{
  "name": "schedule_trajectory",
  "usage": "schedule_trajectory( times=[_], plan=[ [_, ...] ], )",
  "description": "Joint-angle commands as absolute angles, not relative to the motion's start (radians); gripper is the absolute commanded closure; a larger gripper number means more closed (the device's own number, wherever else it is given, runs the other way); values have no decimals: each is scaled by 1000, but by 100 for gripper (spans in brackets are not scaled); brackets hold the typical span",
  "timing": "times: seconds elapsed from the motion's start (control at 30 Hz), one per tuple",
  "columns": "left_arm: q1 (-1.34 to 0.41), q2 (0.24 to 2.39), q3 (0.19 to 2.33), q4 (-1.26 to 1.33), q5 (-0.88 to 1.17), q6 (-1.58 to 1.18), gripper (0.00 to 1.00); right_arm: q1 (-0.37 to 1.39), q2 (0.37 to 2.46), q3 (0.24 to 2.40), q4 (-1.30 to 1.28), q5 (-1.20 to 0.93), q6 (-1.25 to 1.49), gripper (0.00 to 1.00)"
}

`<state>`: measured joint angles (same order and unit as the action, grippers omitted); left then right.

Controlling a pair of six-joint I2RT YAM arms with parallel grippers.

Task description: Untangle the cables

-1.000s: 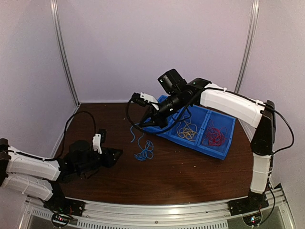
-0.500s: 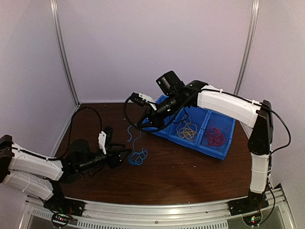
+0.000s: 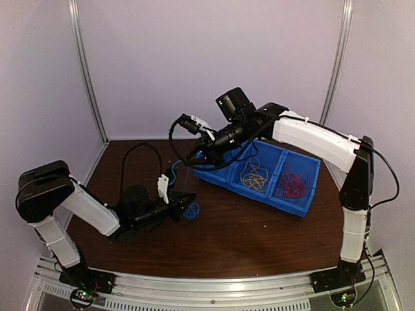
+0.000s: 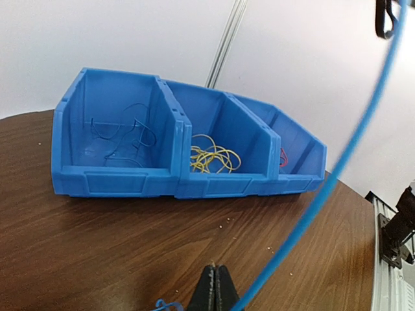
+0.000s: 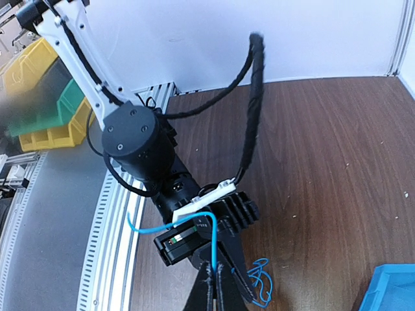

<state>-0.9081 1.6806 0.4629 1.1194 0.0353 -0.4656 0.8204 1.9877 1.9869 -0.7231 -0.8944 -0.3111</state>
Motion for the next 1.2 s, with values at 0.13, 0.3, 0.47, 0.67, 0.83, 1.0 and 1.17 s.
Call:
schedule_trajectory(
  times=[0.13, 0.3, 0.47, 0.67, 0.83, 1.0, 1.17],
  plan=[
    [-910, 1772, 336, 1366, 83, -625, 100, 712, 1871, 2226, -607, -951, -257, 100],
    [-909, 1778, 311, 1356, 92, -644, 100, 635, 1876, 2323, -573, -1024, -198, 100],
    [-910, 1799, 337, 1265, 93, -616, 100, 567, 1875, 2357, -514, -1120, -115, 100],
    [-915, 1783, 410, 1143, 102, -552, 98, 565, 1865, 2249, -461, -1172, -54, 100],
    [-954, 1711, 471, 1060, 71, -445, 85, 588, 1830, 2019, -240, -1183, 88, 100],
    [-992, 1638, 523, 937, 15, -359, 72, 622, 1831, 1961, -249, -1157, 52, 100],
    [-997, 1527, 499, 854, -48, -344, 70, 636, 1832, 1982, -282, -1145, 24, 100]
  ],
)
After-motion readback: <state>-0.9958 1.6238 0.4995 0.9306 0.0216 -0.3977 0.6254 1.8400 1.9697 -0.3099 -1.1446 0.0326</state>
